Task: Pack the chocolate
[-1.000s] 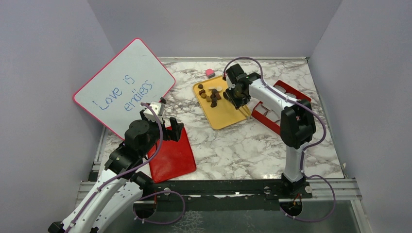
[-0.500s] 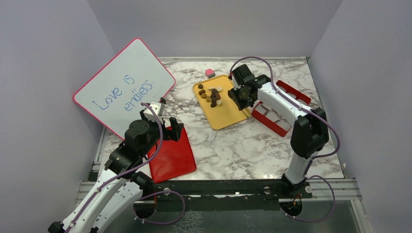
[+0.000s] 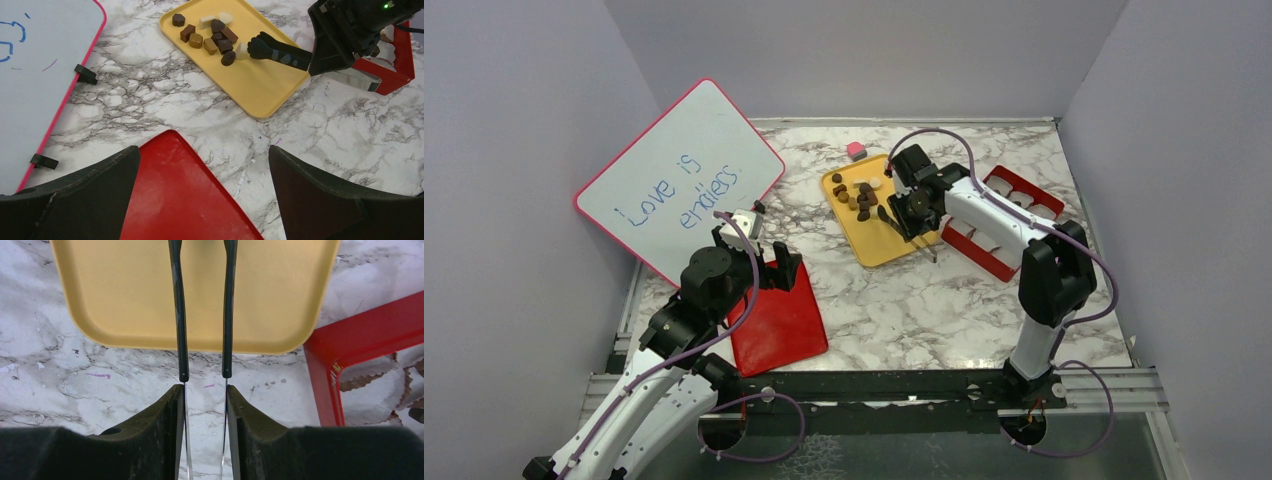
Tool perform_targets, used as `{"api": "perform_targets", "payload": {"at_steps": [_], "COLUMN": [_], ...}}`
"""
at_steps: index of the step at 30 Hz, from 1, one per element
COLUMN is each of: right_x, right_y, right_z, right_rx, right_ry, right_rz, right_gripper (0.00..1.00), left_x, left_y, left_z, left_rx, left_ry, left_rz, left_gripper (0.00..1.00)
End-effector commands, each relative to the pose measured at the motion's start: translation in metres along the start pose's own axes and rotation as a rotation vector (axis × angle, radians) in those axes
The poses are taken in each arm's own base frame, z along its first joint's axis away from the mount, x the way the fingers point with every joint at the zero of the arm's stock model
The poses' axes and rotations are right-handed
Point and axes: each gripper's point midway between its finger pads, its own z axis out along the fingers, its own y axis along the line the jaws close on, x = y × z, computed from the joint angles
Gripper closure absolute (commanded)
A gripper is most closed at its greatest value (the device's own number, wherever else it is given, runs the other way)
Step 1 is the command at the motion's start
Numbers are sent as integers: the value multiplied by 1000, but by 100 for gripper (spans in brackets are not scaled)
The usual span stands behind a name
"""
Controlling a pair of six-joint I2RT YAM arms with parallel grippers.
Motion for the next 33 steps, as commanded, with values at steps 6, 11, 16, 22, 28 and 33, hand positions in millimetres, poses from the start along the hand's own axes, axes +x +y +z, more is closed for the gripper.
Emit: {"api": "perform_targets", "payload": {"at_steps": [6,11,16,22,28,33], "right_x": [-22,-23,-29,-29,-28,-23], "right_y": [23,20,19,18,17,16], "right_z": [6,14,18,18,6,-6], "right_rx": [-64,-41,-28,-23,-14,-17], "right_ry": [-57,-41,-39,-28,-43,-60], "right_rz": [-28,-40,-53,-66,-58,-39], "right_gripper": [61,60,60,69,74,75], "left_x": [-3,-4,-4,-3,-2,-1], "left_y": [1,1,1,1,1,1], "left_z": [1,0,0,1,2,3], "left_rx": [-6,-4,-5,-6,-7,-8], "left_ry": [-23,-24,-25,-22,-17,-12], "left_rz": [11,10,10,11,11,13], "left_gripper": [1,1,1,1,1,1]}}
